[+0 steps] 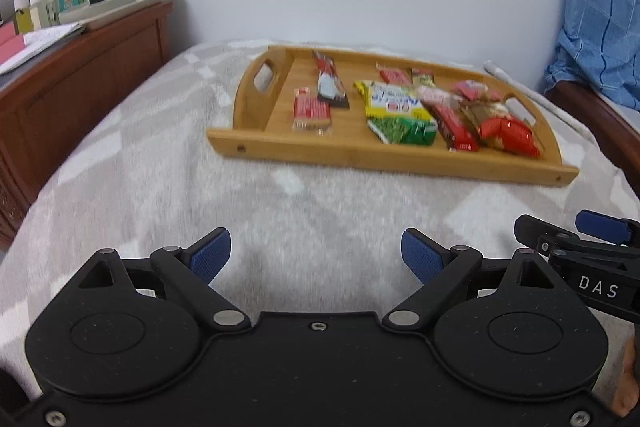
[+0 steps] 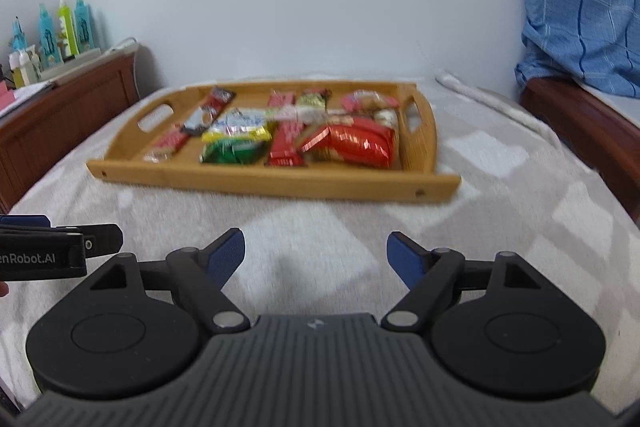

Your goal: Organize snacks

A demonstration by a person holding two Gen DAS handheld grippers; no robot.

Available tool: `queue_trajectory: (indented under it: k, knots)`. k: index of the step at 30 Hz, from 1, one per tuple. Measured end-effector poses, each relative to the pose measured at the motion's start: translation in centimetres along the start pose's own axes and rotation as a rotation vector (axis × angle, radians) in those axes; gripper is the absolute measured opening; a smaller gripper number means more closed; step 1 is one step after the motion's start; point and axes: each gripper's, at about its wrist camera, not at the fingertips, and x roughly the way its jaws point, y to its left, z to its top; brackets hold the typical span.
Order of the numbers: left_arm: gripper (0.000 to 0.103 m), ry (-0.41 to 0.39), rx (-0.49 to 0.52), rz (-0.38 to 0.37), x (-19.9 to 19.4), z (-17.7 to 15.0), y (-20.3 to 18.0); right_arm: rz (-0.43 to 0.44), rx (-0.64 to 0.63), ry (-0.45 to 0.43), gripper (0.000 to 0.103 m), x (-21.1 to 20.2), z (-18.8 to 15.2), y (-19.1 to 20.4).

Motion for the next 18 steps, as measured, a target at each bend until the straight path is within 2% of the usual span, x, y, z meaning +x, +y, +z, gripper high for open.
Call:
queue_trajectory:
  k: [13, 18]
  knots:
    - [0.093, 0.030, 0.035, 0.025, 1.3, -2.0, -0.4, -0.051, -0.046, 0.065, 0.094, 0.9, -2.1, 0.8]
    - [0.095, 0.042, 0.038, 0.033, 1.9, -2.4, -0.5, -0.063, -0.066, 0.064, 0.100, 1.2, -2.5, 1.2]
